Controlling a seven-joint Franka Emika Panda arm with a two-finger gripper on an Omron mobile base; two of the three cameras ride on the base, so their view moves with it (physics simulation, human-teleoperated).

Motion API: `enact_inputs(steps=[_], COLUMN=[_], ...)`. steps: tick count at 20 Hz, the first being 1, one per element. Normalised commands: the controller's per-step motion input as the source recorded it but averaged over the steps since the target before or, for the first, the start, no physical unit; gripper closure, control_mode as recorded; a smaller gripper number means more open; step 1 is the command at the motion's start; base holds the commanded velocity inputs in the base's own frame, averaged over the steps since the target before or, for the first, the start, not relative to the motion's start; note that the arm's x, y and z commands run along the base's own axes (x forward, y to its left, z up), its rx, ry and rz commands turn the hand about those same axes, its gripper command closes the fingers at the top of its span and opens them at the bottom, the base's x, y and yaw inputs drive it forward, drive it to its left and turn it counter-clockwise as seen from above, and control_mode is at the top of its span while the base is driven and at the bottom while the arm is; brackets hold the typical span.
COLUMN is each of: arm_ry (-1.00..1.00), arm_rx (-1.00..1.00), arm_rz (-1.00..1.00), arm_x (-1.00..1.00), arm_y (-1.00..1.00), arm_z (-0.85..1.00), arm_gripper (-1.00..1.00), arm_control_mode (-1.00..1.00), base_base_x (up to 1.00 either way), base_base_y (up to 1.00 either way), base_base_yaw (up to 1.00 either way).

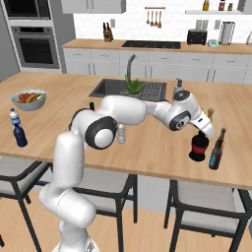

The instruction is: Move the plastic bottles in the middle to the plastics group, and the glass bottles in the middle to the glass group.

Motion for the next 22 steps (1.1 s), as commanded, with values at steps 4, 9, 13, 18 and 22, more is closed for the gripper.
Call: enact_inputs(steps=[4,9,13,18,22], arm_ry=[-0.05,-0.01,-0.03,0.00,0.02], arm_rx=[0.00,-0.01,-0.10,-0.06,0.00], arm_rz=[0.00,0.00,0.00,0.03,0.11], arm_x=[-0.24,-0.41,-0.61,-0.63,-0.47], arm_y=[0.24,0.44,0.70,0.98,0.99], arm_z=[0.47,0.50,0.44,0.11,0.00], arm_gripper=[-1.00,-1.00,-1.00,-1.00,-1.00], arm_control_mode=[-1.00,-1.00,-1.00,-1.00,-1.00], base_base_x=[0.00,0.00,0.00,0.00,0.00], base_base_y=[0.00,0.00,0.00,0.00,0.00], base_base_yaw=[0.00,0.00,0.00,0.00,0.00])
